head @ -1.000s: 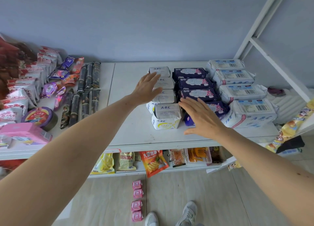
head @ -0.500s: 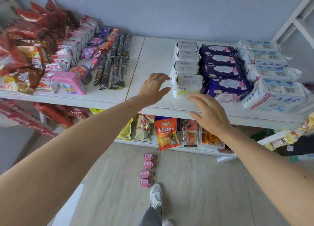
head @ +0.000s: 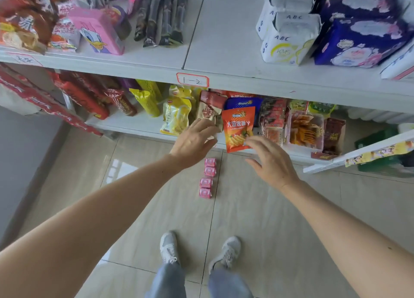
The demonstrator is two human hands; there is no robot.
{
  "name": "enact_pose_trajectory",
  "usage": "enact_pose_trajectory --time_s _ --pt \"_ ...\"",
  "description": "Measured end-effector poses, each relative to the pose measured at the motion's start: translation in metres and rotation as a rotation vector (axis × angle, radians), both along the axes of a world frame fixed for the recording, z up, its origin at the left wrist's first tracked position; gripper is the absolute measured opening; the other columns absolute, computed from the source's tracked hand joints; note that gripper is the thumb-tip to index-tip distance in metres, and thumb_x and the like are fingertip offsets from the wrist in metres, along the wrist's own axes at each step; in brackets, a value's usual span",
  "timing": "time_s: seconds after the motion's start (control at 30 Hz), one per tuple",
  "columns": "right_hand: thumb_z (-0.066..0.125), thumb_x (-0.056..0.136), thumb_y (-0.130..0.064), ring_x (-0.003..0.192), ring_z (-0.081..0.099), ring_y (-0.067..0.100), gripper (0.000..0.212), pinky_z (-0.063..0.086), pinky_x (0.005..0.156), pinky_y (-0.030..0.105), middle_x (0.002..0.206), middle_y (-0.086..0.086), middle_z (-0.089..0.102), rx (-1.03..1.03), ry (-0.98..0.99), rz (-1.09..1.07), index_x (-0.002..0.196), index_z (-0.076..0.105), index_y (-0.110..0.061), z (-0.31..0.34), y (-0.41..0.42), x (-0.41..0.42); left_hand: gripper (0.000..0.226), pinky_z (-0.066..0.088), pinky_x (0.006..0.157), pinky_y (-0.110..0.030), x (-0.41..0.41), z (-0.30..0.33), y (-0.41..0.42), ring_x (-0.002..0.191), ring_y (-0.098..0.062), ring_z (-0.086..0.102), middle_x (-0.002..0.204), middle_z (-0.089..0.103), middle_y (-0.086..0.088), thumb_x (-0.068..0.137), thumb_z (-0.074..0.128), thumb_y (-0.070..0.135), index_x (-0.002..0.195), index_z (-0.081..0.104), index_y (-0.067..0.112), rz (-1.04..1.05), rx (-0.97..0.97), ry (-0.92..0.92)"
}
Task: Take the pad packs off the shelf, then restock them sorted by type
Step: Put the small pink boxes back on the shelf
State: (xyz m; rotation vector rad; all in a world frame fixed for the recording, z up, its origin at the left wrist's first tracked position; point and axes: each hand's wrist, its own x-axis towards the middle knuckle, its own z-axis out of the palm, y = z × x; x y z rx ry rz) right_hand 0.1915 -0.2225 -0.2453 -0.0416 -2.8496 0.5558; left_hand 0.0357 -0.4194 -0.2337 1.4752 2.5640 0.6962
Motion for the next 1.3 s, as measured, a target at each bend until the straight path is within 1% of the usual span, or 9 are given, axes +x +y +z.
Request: enact_pose_trajectory --time_s 0.2,0.43,0.6,0.7,0.8,0.87,1.0,1.13,1.3 --pt "0.081 0.071 -0.014 0.098 0.064 0.025 0.044 0.055 0.073 0.033 0.113 0.005 0.063 -0.072 -0.077 -0.075 0.111 0.063 -0.010 -0.093 -0.069 0.004 0.039 0.052 0.080 -0.045 -0.004 -0.102 -0.074 0.109 -0.023 0.055 0.120 0.055 0.002 0.090 0.039 0.044 0.117 0.058 0.022 -0.013 -0.148 -0.167" --pt "0.083 0.069 -0.017 0.091 0.065 0.028 0.043 0.057 0.066 0.037 0.110 0.005 0.063 -0.089 -0.252 -0.113 0.107 0.063 -0.010 -0.265 -0.125 0.001 0.032 0.051 0.084 -0.042 -0.020 -0.262 -0.120 0.110 -0.025 0.055 0.122 0.059 0.001 0.093 0.055 0.030 0.122 0.061 0.017 -0.043 -0.232 -0.193" --pt "0.084 0.067 -0.017 0.092 0.063 0.030 0.041 0.056 0.065 0.037 0.108 0.004 0.065 -0.039 -0.356 -0.085 0.103 0.067 -0.009 -0.395 -0.136 -0.002 0.040 0.044 0.096 -0.042 -0.018 -0.399 -0.124 0.122 -0.020 0.045 0.136 0.049 0.007 0.096 0.048 0.032 0.135 0.049 0.023 0.022 -0.350 -0.298" --pt "0.078 0.075 -0.022 0.107 0.057 0.031 0.044 0.052 0.077 0.039 0.124 0.002 0.060 0.015 -0.454 -0.040 0.116 0.064 -0.011 -0.473 -0.139 -0.001 0.046 0.040 0.101 -0.042 -0.006 -0.482 -0.122 0.130 -0.019 0.036 0.145 0.039 0.009 0.098 0.043 0.036 0.142 0.039 0.025 0.043 -0.454 -0.349" --pt "0.061 0.088 -0.032 0.129 0.034 0.023 0.052 0.036 0.098 0.037 0.147 -0.006 0.036 0.051 -0.589 -0.003 0.137 0.046 -0.021 -0.545 -0.147 0.000 0.049 0.038 0.103 -0.045 0.001 -0.553 -0.118 0.134 -0.020 0.030 0.150 0.032 0.008 0.098 0.042 0.038 0.145 0.032 0.028 -0.002 -0.512 -0.340" --pt "0.059 0.088 -0.034 0.131 0.029 0.023 0.055 0.033 0.101 0.037 0.149 -0.005 0.030 0.042 -0.626 0.006 0.140 0.042 -0.026 -0.583 -0.154 -0.001 0.052 0.036 0.105 -0.047 0.002 -0.591 -0.114 0.137 -0.021 0.025 0.153 0.026 0.008 0.098 0.040 0.040 0.147 0.027 0.031 -0.022 -0.559 -0.345" --pt "0.064 0.084 -0.037 0.122 0.036 0.026 0.057 0.040 0.092 0.039 0.139 0.001 0.036 0.075 -0.606 -0.032 0.137 0.043 -0.031 -0.642 -0.163 -0.005 0.052 0.035 0.106 -0.048 -0.005 -0.645 -0.107 0.137 -0.024 0.021 0.154 0.020 0.007 0.097 0.038 0.044 0.146 0.022 0.040 -0.012 -0.580 -0.341" --pt "0.081 0.069 -0.034 0.111 0.047 0.032 0.059 0.048 0.081 0.042 0.134 0.008 0.045 0.093 -0.516 -0.048 0.123 0.057 -0.029 -0.666 -0.157 -0.001 0.050 0.036 0.104 -0.050 -0.017 -0.675 -0.100 0.131 -0.029 0.028 0.151 0.023 0.000 0.097 0.039 0.044 0.145 0.025 0.043 0.008 -0.515 -0.333" --pt "0.085 0.065 -0.036 0.118 0.045 0.038 0.063 0.048 0.088 0.047 0.136 0.016 0.044 0.029 -0.489 -0.097 0.121 0.059 -0.023 -0.674 -0.135 0.016 0.057 0.039 0.103 -0.045 -0.025 -0.688 -0.094 0.133 -0.025 0.031 0.148 0.031 -0.002 0.092 0.053 0.040 0.145 0.031 0.036 0.070 -0.405 -0.383"
